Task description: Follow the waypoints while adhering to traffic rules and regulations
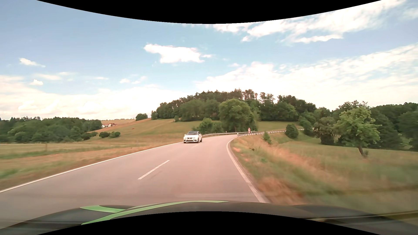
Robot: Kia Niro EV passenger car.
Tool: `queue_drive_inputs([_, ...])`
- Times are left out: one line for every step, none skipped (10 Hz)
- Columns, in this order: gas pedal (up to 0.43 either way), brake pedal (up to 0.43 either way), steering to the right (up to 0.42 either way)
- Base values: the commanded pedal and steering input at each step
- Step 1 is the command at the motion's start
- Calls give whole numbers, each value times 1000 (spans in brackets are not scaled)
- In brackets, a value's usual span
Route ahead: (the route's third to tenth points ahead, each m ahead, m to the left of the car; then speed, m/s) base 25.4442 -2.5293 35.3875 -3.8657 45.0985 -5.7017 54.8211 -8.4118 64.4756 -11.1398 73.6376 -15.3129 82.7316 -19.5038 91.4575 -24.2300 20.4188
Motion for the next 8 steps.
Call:
queue_drive_inputs([0,195,14])
queue_drive_inputs([0,195,16])
queue_drive_inputs([0,183,18])
queue_drive_inputs([0,177,20])
queue_drive_inputs([0,165,22])
queue_drive_inputs([0,165,24])
queue_drive_inputs([0,159,25])
queue_drive_inputs([0,152,27])
